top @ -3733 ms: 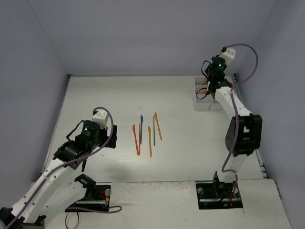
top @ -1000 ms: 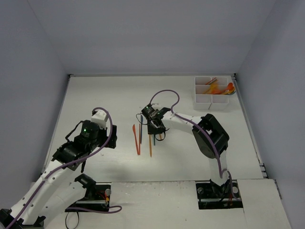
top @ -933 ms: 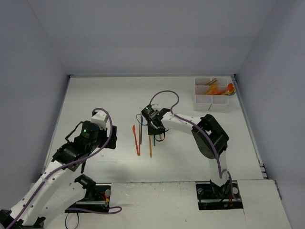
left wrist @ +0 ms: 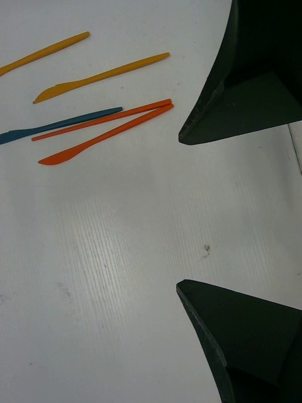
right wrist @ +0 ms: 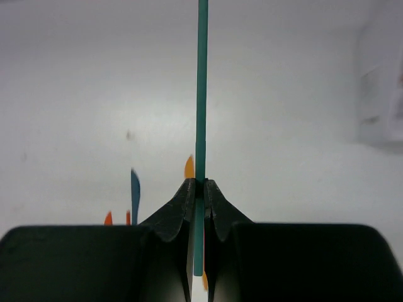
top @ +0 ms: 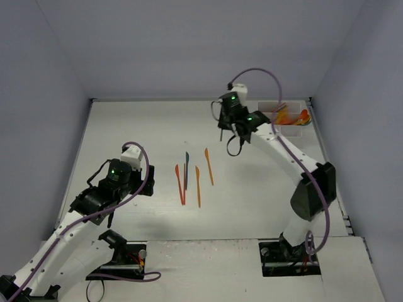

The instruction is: Sort the eating utensils into containers

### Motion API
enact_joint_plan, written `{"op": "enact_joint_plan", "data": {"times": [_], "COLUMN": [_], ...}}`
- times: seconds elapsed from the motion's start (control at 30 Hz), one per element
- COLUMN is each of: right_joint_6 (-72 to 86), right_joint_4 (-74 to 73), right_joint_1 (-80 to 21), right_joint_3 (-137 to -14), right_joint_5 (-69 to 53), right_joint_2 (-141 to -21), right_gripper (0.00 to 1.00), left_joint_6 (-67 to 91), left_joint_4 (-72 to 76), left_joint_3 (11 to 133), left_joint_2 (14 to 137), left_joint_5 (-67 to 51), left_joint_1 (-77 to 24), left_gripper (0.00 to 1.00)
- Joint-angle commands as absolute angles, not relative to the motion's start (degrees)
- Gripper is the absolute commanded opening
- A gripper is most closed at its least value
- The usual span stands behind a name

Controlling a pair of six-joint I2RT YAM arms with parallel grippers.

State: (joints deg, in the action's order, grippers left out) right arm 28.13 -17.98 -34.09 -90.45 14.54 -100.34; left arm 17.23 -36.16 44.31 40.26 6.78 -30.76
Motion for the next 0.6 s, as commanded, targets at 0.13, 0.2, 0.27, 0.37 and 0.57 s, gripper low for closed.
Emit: {"op": "enact_joint_plan", "data": {"times": [0.13,0.2,0.27,0.37,0.57], "right_joint_6": [21.79,22.36,22.54,22.10,22.19], "right_joint_4": [0.53,4.72,11.01,14.67,21.39], "right_joint_1": [-16.21,-12.30,-9.59,-7.58,-5.63], "right_joint_3": [-88.01,-86.71,-85.34,-85.60,-87.63], "right_joint_5": [24.59,25.33,25.83,26.93,26.97], "right_joint_2": [-88.79,-88.98,-89.84,-92.67,-101.19], "right_gripper": [0.00,0.00,0.00,0.00,0.00], "left_joint_6": [17.67,17.67,17.75,17.77,17.94], "left_joint_4": [-34.27,-34.19,-34.19,-34.19,-34.20], "left_joint_3": [46.14,46.07,46.05,46.05,45.88], "left_joint_2": [41.12,41.29,41.31,41.29,41.05], "left_joint_5": [7.90,7.98,8.11,8.30,8.47], "left_joint_1": [-31.03,-31.03,-31.03,-31.03,-31.11], "left_gripper": [0.87,0.87,0.87,0.87,0.87]}}
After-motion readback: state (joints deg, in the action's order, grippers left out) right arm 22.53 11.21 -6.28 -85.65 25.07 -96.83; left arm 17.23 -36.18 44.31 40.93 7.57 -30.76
